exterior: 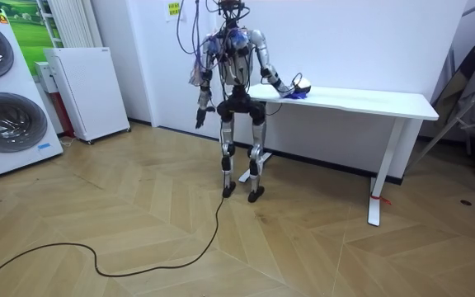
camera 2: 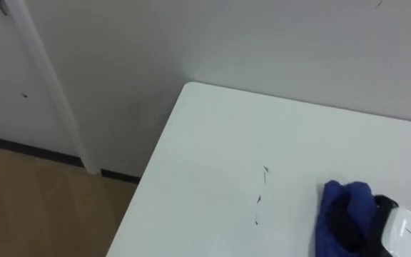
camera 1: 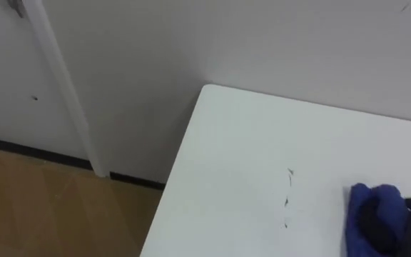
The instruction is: Wipe table
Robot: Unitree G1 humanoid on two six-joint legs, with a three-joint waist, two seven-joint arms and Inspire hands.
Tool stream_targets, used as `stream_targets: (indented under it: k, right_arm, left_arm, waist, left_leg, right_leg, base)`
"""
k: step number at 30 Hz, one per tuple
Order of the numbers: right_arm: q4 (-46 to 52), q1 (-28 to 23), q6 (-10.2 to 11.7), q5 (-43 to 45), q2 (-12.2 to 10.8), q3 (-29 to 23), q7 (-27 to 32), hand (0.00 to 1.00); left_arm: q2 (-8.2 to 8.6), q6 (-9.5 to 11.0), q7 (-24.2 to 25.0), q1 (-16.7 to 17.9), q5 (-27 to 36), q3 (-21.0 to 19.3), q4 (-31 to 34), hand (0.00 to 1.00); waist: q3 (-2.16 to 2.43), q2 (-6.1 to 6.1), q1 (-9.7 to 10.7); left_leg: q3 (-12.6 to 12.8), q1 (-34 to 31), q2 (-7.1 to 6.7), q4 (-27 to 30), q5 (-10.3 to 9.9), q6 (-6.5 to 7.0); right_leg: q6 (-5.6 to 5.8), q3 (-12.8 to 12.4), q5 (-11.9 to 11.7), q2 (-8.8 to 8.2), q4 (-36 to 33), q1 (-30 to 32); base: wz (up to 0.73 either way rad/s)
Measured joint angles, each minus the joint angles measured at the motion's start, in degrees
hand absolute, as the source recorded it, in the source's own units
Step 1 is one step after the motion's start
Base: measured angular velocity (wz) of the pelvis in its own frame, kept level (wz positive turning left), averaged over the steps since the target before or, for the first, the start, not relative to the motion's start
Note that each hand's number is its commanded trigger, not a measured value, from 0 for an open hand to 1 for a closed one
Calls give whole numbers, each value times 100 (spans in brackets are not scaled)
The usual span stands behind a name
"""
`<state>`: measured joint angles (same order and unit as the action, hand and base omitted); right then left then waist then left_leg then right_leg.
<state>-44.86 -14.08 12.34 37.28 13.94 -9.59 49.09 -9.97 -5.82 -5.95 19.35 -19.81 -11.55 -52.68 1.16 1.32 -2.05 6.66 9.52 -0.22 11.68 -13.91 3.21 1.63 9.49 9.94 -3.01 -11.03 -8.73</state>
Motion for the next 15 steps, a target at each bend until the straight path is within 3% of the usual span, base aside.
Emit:
stream_targets:
  k: [1, 3, 5, 6, 7, 8, 9, 10, 11, 12, 13, 14, 15]
  right_arm:
    - [4, 121, -124, -3, -4, 57, -16, 100]
    - [41, 448, -424, -121, -38, 185, -114, 100]
    - [107, 759, -797, -120, -176, 299, -244, 100]
    - [142, 971, -1038, -109, -236, 432, -358, 100]
    - [384, 1079, -1302, -85, -334, 612, -527, 100]
    - [526, 1249, -1407, -31, -417, 944, -700, 100]
    - [525, 1396, -1429, 55, -444, 1101, -753, 100]
    - [523, 1753, -1494, 201, -630, 1387, -899, 100]
    - [505, 2119, -1485, 376, -719, 1690, -1046, 100]
    - [489, 2249, -1446, 423, -719, 1849, -1100, 100]
    - [499, 2411, -1298, 514, -716, 1966, -1131, 100]
    - [509, 2493, -1207, 532, -690, 1963, -1127, 100]
    - [512, 2509, -1154, 534, -683, 1963, -1125, 100]
  left_arm:
    - [14, 13, -16, -30, 15, 44, -25, 0]
    - [12, 23, -72, -178, 27, 179, -175, 0]
    - [8, 69, -153, -419, 159, 393, -394, 0]
    - [-3, 128, -191, -639, 216, 563, -592, 0]
    - [-29, 205, -227, -882, 279, 756, -798, 0]
    - [-43, 284, -221, -1125, 343, 807, -999, 0]
    - [-51, 298, -221, -1248, 349, 805, -1095, 0]
    - [-98, 339, -209, -1429, 354, 853, -1255, 0]
    - [-133, 351, -171, -1535, 358, 937, -1250, 0]
    - [-158, 367, -140, -1579, 364, 970, -1235, 0]
    - [-182, 384, -68, -1666, 381, 978, -1168, 0]
    - [-225, 393, -56, -1700, 410, 1078, -1092, 0]
    - [-258, 385, -43, -1669, 417, 1134, -1046, 0]
  waist:
    - [16, -74, -70]
    - [5, -161, -214]
    - [-12, -223, -377]
    - [-31, -259, -516]
    - [-31, -263, -694]
    - [-47, -275, -908]
    - [-78, -282, -1000]
    - [-123, -278, -1159]
    - [-205, -288, -1208]
    - [-222, -271, -1213]
    - [-228, -233, -1182]
    - [-243, -177, -1144]
    - [-249, -161, -1107]
  left_leg:
    - [152, -47, 58, 129, -86, 18]
    - [391, -150, 150, 351, -225, 38]
    - [429, -247, 203, 512, -303, 79]
    - [447, -334, 261, 610, -331, 91]
    - [533, -449, 328, 727, -369, 72]
    - [574, -603, 432, 880, -409, 22]
    - [555, -673, 493, 955, -429, -8]
    - [456, -824, 585, 1062, -457, -82]
    - [99, -1024, 623, 1209, -488, -143]
    - [-78, -1148, 640, 1254, -486, -179]
    - [-565, -1411, 647, 1301, -434, -274]
    - [-979, -1607, 647, 1296, -357, -389]
    - [-1206, -1671, 647, 1292, -332, -436]
  right_leg:
    - [0, 92, -1, 1, -208, 149]
    - [-2, 365, -2, -56, -494, 375]
    - [-15, 572, -16, -114, -814, 607]
    - [-22, 651, -4, -235, -1323, 905]
    - [19, 646, 57, -483, -1800, 1175]
    - [68, 592, 173, -720, -2016, 1396]
    - [105, 549, 206, -819, -2065, 1474]
    - [135, 448, 197, -1017, -2057, 1586]
    - [179, 408, 173, -1180, -1843, 1611]
    - [233, 377, 138, -1205, -1630, 1595]
    - [364, 223, 13, -1241, -1061, 1508]
    - [410, 234, -202, -1291, -632, 1447]
    - [428, 229, -321, -1297, -440, 1425]
  base:
    - [-56]
    - [-78]
    - [-80]
    - [-73]
    - [-84]
    - [-65]
    - [-63]
    - [-43]
    - [-27]
    - [32]
    - [77]
    - [87]
    - [88]
